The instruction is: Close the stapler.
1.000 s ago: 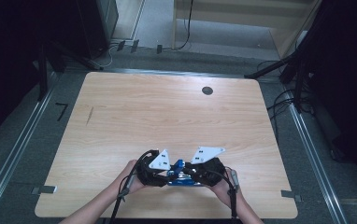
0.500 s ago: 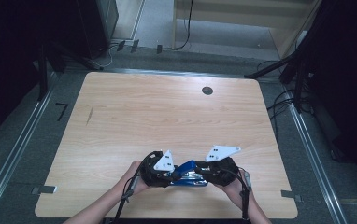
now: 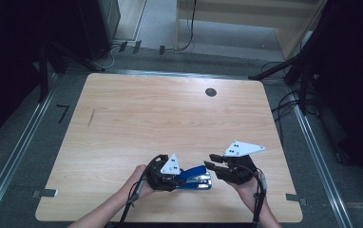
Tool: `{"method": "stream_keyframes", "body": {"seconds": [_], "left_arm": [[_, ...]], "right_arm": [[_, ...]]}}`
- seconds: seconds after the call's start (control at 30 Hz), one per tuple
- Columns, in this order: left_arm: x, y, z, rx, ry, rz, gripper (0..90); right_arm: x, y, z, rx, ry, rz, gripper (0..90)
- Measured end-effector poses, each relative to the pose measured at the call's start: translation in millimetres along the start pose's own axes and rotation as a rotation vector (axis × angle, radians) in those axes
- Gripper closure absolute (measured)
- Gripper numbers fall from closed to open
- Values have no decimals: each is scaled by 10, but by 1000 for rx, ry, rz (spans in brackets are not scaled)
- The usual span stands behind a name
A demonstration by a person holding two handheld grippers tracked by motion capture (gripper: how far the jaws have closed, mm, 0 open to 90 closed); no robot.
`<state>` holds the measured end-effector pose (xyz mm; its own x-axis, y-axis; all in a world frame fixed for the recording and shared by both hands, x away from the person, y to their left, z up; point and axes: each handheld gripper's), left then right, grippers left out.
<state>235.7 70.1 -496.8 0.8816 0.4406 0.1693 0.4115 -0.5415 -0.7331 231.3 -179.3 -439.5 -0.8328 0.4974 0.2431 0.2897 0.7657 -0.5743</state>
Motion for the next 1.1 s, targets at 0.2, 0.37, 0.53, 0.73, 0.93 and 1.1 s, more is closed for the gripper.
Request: {"method": "stream_keyframes", "body": {"seconds": [0.2,0.37,0.53,0.73,0.93,1.1], "left_arm": [[-25,12,8,7,22,-10,619],[55,-42,64,8,-23,-38,461],[125,-131,130,13,-60,-69,325],[177,-199,209,23,-102,-106,209],[200,-221,266,34,-142,-139,142],[216,-234,285,46,-153,-138,140]], "right_arm": [[22,129,25,55,2,-30,673],[-25,194,117,114,19,-28,703],[-90,245,224,168,43,-20,703],[-129,226,247,169,60,-29,708],[-129,225,264,179,77,-16,709],[-124,247,317,189,72,-5,715]]}}
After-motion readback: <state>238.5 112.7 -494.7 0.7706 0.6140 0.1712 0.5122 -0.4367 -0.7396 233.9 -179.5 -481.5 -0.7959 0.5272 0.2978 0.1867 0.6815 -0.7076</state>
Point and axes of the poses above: each handheld gripper's, and its own axes: y roughly forward along the jaws, z roughly out of its underside, x roughly to its left, and after that the axes turned 11 degrees about -z, right-handed
